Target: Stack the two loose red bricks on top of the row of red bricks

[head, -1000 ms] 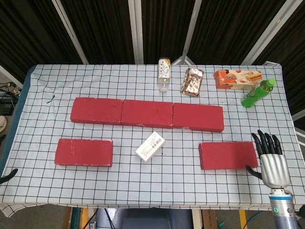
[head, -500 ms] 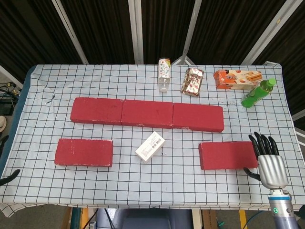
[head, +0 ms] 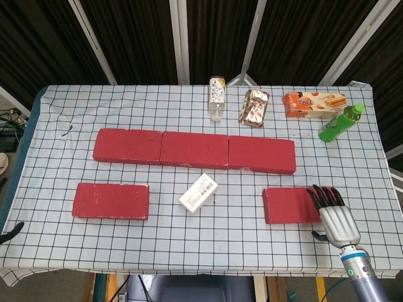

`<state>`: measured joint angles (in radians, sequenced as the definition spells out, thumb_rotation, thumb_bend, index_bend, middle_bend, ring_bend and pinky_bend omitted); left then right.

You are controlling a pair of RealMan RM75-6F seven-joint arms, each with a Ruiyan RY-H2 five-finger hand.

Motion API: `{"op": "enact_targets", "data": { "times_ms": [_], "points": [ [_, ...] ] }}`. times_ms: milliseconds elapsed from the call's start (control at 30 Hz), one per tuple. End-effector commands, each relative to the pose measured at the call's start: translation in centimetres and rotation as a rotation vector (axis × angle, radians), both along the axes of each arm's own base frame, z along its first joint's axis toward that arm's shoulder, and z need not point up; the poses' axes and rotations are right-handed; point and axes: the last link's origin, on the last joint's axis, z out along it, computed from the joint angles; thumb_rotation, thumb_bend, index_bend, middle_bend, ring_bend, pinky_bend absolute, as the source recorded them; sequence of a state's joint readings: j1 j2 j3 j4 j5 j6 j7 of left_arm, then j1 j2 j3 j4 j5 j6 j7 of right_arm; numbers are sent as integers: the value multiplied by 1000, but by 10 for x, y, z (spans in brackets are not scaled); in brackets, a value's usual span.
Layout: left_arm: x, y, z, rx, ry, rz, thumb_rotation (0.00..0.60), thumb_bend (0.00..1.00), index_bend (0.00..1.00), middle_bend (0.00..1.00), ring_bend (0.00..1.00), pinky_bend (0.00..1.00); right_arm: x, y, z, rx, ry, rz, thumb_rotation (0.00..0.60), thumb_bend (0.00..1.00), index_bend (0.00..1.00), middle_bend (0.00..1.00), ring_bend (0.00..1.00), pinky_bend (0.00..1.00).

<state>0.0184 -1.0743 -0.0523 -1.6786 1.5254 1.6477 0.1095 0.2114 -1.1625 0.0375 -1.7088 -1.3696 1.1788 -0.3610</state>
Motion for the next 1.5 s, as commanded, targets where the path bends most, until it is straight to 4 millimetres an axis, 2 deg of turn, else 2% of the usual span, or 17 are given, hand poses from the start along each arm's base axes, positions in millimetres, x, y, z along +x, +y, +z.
{"op": "enact_targets", "data": {
  "times_ms": [33, 400, 633, 1167, 1500],
  "points": [
    [0, -1, 0, 6, 0, -6, 600, 219, 52, 0, 0, 54, 6, -7, -3, 44, 18, -15, 600, 158, 0, 0, 0, 0],
    [0, -2, 0, 13, -4, -16, 600, 219, 52, 0, 0, 32, 22, -30, -24, 121, 29, -17, 600, 157, 0, 0, 0, 0],
    [0, -1, -1, 9, 5, -5, 600, 219, 52, 0, 0, 32, 23, -44, -34, 144, 55, -37, 600, 157, 0, 0, 0, 0],
    [1, 0, -4, 0, 18, -1, 600, 218, 52, 0, 0, 32, 27, -62, -31, 174, 139, -49, 600, 157, 0, 0, 0, 0],
    [1, 0, -5, -2, 23, 3, 600, 219, 52, 0, 0, 32, 39, -70, -31, 232, 208, -43, 600, 156, 0, 0, 0, 0]
  ]
}}
